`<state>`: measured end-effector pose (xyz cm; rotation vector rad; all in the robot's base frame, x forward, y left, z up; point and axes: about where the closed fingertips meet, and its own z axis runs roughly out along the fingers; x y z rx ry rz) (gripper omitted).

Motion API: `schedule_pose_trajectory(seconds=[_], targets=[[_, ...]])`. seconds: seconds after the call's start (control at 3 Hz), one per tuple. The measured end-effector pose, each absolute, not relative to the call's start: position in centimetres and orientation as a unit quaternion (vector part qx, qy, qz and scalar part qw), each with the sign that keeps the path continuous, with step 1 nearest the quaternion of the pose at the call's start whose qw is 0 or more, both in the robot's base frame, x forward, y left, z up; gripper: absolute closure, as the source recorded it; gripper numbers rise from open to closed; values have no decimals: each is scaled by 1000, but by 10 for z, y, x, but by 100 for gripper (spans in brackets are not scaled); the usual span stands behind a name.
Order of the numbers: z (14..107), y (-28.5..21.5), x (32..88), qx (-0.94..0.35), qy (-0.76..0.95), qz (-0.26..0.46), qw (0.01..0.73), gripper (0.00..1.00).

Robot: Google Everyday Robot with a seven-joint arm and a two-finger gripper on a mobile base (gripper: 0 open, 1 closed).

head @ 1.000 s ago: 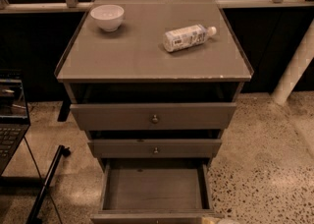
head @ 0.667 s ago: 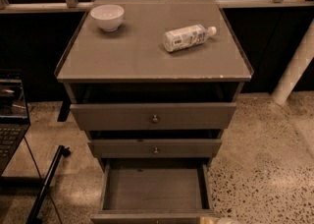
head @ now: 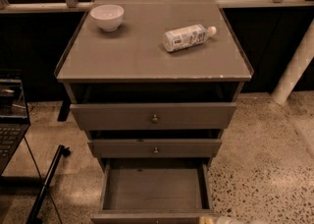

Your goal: Close bottom drawer

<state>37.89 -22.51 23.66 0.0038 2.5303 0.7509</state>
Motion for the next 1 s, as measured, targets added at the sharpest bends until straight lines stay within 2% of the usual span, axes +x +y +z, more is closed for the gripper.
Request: schedule_pose_trajectory(seconds=[1.0], targets=[[190, -229, 396, 16, 935, 295, 194, 100]])
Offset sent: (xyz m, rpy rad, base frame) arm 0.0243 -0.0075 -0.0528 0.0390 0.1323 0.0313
